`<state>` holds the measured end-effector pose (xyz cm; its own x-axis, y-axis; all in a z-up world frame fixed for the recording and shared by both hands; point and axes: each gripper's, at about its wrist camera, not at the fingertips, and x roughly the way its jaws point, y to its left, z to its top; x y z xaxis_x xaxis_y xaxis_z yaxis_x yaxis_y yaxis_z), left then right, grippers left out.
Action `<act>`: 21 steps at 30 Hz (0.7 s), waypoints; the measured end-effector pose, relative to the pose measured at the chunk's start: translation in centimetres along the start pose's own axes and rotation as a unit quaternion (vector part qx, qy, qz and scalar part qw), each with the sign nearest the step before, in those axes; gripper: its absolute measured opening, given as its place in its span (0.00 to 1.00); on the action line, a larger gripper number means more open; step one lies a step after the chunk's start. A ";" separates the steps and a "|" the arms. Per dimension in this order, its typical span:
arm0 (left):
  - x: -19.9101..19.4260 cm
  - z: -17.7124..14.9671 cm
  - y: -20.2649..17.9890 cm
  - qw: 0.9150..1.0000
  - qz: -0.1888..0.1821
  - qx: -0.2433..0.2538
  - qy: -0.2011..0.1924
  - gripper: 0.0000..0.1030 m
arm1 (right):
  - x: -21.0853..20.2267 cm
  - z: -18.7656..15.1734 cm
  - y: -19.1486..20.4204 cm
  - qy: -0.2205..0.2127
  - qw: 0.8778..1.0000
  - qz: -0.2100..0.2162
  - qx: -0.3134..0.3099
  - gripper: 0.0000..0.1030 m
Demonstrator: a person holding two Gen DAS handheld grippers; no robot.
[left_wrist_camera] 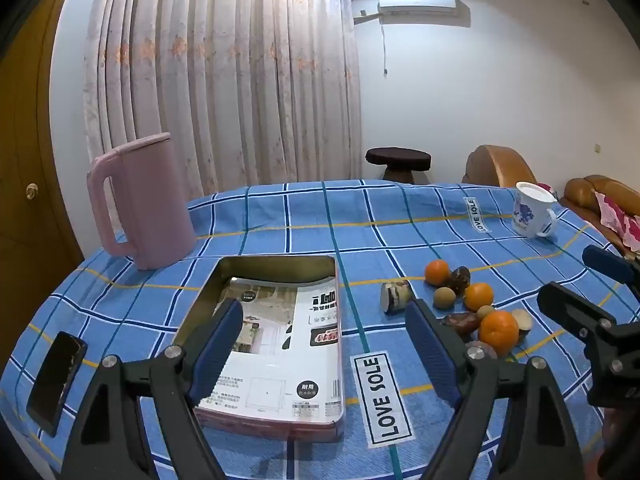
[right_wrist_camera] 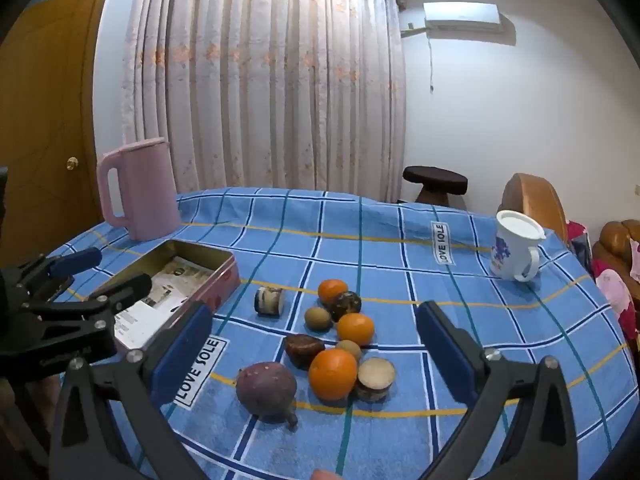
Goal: Organize fruits
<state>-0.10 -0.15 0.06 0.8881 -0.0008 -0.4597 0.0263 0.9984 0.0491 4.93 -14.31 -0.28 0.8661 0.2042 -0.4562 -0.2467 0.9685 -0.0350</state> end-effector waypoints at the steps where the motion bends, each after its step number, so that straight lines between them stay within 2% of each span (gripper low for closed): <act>1: -0.1 0.0 -0.1 1.000 0.001 0.000 -0.002 0.82 | 0.0 0.0 0.0 -0.001 1.000 0.001 -0.001 1.00; 8: 0.4 -0.4 0.1 1.000 -0.006 -0.012 0.002 0.82 | -0.4 0.0 -0.1 -0.004 1.000 0.000 -0.013 1.00; 10: 0.3 -0.3 0.0 1.000 -0.005 -0.009 0.003 0.82 | -0.2 -0.2 -1.3 0.000 1.000 0.000 0.007 1.00; 15: 0.4 -0.4 0.1 1.000 -0.004 -0.009 0.005 0.82 | -1.1 -0.4 -0.6 0.002 1.000 0.003 0.006 1.00; 21: 0.4 -0.7 0.0 1.000 -0.003 -0.010 0.008 0.82 | -0.3 -0.3 -0.3 0.003 1.000 0.000 0.010 1.00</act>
<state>-0.04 -0.12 -0.72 0.8805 -0.0070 -0.4741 0.0233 0.9993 0.0286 4.62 -14.70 -0.40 0.8634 0.2024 -0.4621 -0.2375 0.9712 -0.0184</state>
